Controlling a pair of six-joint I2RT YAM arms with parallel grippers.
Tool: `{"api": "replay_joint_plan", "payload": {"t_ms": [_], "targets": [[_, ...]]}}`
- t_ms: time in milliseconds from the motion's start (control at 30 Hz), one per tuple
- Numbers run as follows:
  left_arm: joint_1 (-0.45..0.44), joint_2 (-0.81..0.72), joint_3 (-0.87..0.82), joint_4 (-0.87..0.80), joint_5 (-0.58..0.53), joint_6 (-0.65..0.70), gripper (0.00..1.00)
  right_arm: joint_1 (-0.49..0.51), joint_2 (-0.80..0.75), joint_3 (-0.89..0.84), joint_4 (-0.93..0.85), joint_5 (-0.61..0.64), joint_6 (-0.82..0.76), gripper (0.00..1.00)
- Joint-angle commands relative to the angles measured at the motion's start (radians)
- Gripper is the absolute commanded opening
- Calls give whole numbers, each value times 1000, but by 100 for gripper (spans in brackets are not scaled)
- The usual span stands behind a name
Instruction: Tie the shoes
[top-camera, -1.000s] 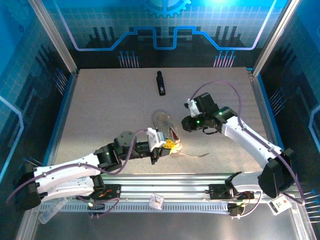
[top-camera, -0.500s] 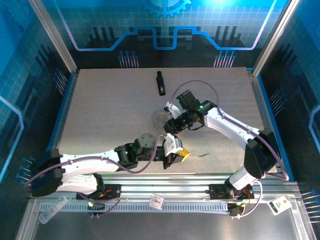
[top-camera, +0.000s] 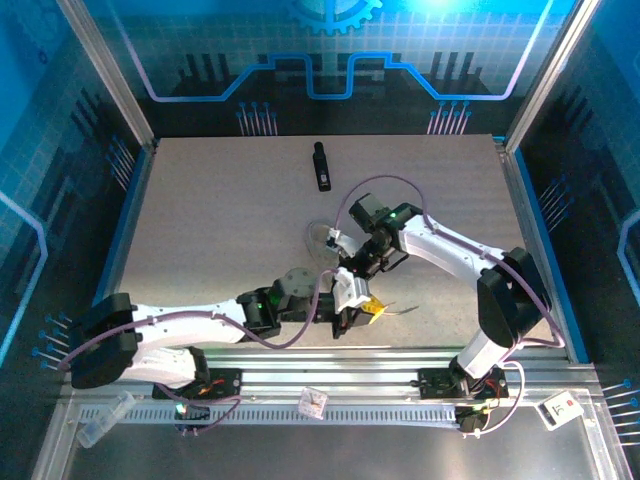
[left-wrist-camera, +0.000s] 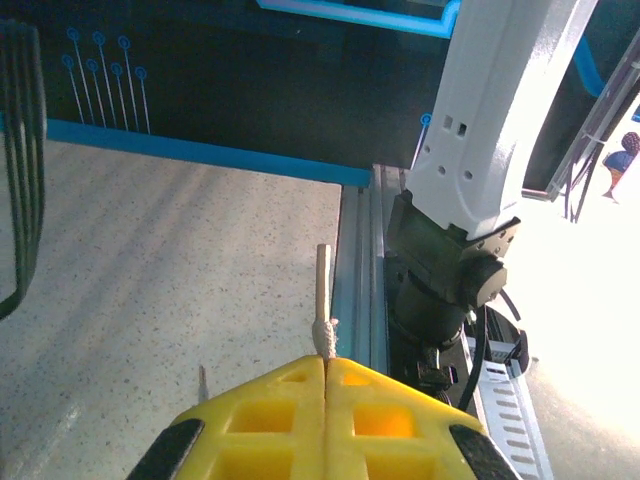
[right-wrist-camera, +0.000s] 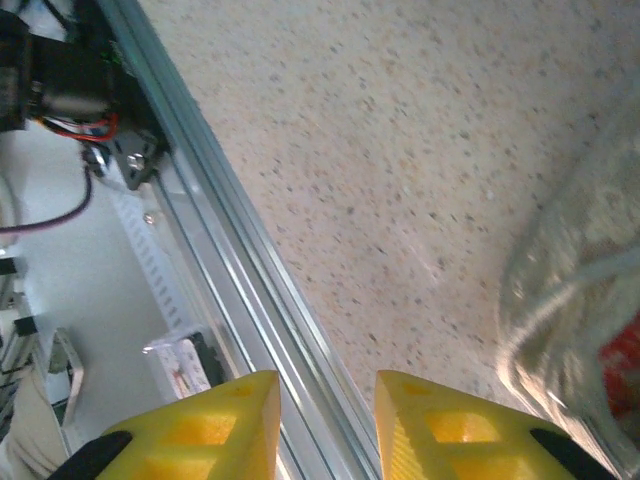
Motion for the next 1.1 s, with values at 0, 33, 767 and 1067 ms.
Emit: {"api": "replay_joint_plan", "payload": {"t_ms": [0,33,767,1067], "targets": [[-15,-42,-57,37,-17,-40,0,10,-39,-29,-67,84,-30,31],[-17,-47,-73,42,-26,-50,0,10,-40,-38,-70,100,-33,31],[-19,69,-268,198,-257,-381,0,129,-184,-319,309,402,37,37],[-18,139,-300,282,-302,-479,0,142,-149,-315,303,463,74,43]]}}
